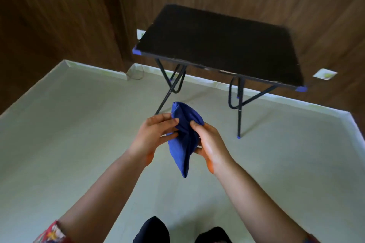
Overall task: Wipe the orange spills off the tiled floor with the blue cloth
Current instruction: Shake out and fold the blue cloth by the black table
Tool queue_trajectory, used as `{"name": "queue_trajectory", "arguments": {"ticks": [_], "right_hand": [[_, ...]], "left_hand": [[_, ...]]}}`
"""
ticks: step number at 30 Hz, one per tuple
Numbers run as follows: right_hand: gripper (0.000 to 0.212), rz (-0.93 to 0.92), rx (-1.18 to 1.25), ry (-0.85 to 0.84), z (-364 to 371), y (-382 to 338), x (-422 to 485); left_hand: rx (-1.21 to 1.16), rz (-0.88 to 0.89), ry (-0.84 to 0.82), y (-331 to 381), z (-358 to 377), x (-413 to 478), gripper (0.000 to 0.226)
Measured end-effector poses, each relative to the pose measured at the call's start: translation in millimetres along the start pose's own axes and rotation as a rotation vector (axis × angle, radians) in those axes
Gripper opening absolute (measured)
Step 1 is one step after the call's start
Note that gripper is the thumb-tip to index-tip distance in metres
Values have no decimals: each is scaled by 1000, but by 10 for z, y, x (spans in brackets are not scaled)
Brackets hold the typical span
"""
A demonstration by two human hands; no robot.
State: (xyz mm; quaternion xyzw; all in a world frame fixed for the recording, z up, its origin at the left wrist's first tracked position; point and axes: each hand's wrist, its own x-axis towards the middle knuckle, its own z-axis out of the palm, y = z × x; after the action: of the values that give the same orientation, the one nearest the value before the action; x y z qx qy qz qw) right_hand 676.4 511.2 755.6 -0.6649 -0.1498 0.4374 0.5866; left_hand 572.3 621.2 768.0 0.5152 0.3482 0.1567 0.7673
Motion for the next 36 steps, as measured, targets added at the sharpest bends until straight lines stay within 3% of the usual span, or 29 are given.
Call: {"name": "queue_trajectory", "arguments": {"ticks": [5, 9, 16, 19, 23, 24, 28, 32, 36], "right_hand": [[22, -4, 216, 133, -126, -721, -544], [28, -6, 421, 238, -289, -1014, -765], [38, -163, 283, 310, -351, -1139, -1012], [27, -135, 219, 352, -405, -1136, -1057], [40, -73, 242, 358, -331, -1027, -1059], [34, -97, 246, 352, -323, -1013, -1062], [20, -214, 328, 359, -335, -1138, -1115], [16, -227, 128, 418, -372, -1252, -1086], [21, -374, 11, 436, -381, -1308, -1071]], "left_hand": [[-94, 38, 19, 675, 87, -365, 12], [76, 173, 87, 930, -24, -382, 17], [233, 299, -102, 1204, -161, -416, 27], [246, 421, -152, 1343, -157, -413, 25], [309, 541, -230, 1430, -124, -428, 22], [310, 554, -245, 1443, -132, -421, 22], [262, 564, -332, 1612, -240, -399, 21], [340, 527, -350, 1627, -306, -397, 22], [388, 535, -305, 1682, -323, -380, 20]]}}
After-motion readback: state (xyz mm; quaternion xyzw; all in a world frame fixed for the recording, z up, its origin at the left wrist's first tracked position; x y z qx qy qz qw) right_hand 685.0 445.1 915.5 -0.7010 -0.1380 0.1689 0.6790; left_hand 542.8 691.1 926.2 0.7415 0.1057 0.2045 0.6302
